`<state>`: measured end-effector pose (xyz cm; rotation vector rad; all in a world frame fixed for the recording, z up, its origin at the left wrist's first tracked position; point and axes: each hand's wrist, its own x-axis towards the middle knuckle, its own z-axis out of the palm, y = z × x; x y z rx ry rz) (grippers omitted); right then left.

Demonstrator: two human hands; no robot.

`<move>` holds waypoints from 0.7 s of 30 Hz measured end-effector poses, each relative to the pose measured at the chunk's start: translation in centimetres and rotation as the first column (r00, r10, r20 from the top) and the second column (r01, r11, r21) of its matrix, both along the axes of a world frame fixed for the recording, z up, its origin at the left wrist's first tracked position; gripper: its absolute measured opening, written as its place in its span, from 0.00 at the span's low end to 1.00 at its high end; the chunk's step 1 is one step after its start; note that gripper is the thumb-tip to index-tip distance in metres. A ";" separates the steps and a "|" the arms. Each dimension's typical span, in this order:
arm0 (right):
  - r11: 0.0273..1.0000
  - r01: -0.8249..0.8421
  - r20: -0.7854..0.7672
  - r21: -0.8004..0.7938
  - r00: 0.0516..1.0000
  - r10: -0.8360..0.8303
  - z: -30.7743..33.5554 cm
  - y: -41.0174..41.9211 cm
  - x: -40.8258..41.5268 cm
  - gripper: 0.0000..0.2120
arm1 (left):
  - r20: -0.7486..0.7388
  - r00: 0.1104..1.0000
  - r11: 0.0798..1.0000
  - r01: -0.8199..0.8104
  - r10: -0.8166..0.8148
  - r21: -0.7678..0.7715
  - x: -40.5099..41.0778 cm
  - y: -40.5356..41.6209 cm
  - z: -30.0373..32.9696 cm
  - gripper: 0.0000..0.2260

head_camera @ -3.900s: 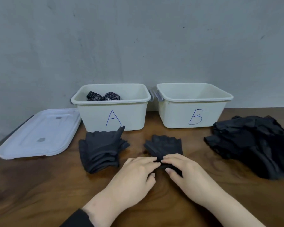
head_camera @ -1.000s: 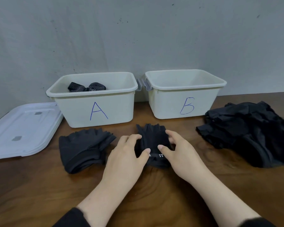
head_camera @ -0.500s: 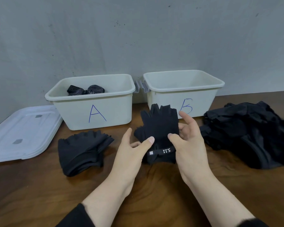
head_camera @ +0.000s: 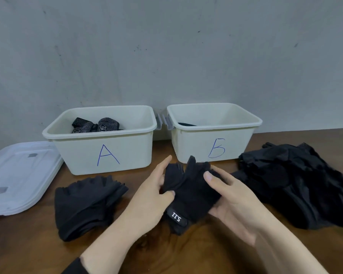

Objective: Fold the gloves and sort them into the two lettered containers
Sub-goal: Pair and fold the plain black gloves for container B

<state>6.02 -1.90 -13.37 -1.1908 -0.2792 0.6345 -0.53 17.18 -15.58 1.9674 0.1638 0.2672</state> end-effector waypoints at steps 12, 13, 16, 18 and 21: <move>0.914 0.213 0.360 -0.345 0.929 -0.080 11.8 -2.6 5.1 0.08 | 0.286 0.958 0.993 -0.004 -0.031 0.121 5.2 0.3 5.9 0.24; 0.908 0.248 0.401 -0.337 0.911 -0.099 13.5 -2.6 6.1 0.08 | 0.346 0.938 0.978 -0.093 0.023 0.188 5.9 0.8 6.2 0.20; 0.860 0.394 0.533 -0.325 0.827 -0.178 17.4 -2.4 10.3 0.09 | 0.490 0.867 0.857 -0.316 0.087 0.407 8.1 2.7 7.0 0.15; 0.824 0.453 0.565 -0.339 0.799 -0.207 19.2 -1.7 13.3 0.11 | 0.475 0.877 0.745 -0.362 0.068 0.560 9.6 3.8 7.1 0.16; 0.780 0.496 0.563 -0.381 0.794 -0.229 19.8 0.3 17.4 0.14 | 0.329 0.942 0.634 -0.291 0.060 0.717 10.9 4.3 7.1 0.17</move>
